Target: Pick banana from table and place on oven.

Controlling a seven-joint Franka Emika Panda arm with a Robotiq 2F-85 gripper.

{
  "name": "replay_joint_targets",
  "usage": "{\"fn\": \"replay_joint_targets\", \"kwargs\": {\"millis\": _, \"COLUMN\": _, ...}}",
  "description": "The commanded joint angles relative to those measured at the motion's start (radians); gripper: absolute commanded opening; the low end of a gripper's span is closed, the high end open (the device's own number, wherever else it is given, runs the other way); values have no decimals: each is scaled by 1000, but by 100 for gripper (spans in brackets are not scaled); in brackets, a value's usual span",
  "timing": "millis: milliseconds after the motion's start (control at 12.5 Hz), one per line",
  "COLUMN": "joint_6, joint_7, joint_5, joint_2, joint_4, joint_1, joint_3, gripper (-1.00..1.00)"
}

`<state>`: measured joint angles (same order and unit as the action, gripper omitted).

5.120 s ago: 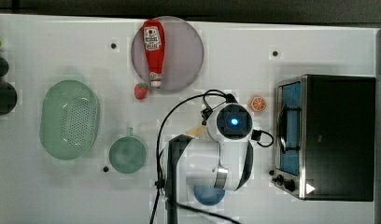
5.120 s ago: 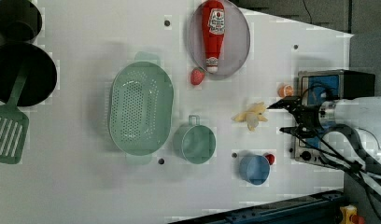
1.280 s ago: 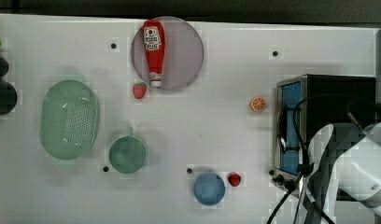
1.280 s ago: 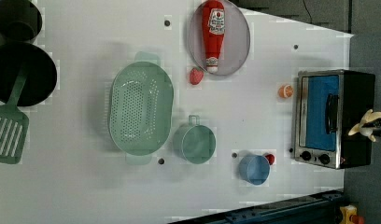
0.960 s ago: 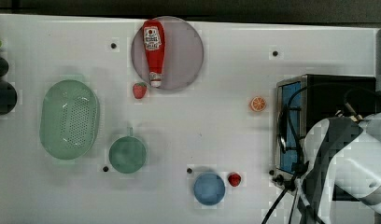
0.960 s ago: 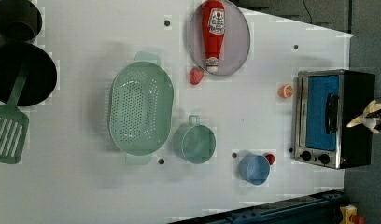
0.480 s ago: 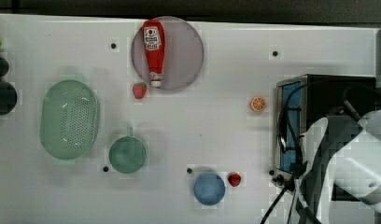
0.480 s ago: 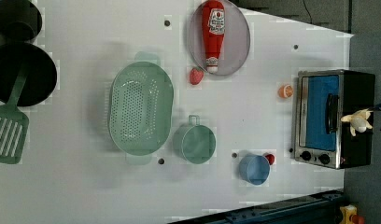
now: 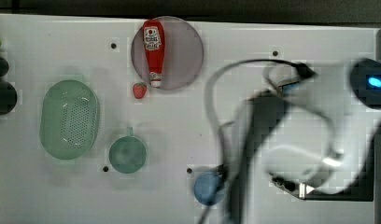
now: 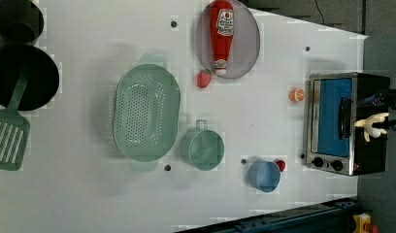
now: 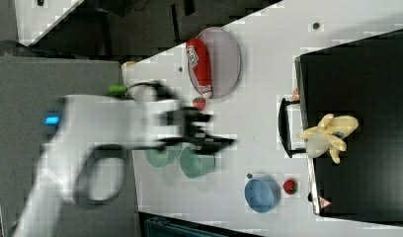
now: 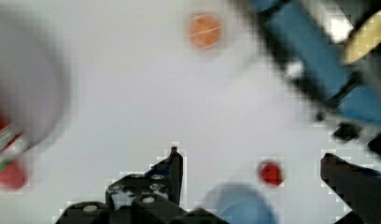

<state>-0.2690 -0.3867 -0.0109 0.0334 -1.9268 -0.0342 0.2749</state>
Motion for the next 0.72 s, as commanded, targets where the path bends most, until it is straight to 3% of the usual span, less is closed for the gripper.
{"fn": "replay_joint_targets", "kwargs": {"millis": 80, "joint_6": 89, "joint_7": 368, "joint_5": 19, "joint_2": -209, "joint_4": 33, "joint_1": 77, "joint_3": -153, "gripper": 100}}
{"fn": "replay_joint_targets", "kwargs": {"millis": 320, "joint_6": 213, "joint_7": 561, "joint_5": 19, "joint_2": -304, "joint_4": 6, "joint_1": 78, "joint_3": -223, "gripper": 100}}
{"fn": "replay_joint_targets", "kwargs": {"millis": 720, "joint_6": 210, "joint_7": 569, "joint_5": 19, "joint_2": -340, "joint_4": 6, "joint_1": 76, "joint_3": -224, "gripper": 100}}
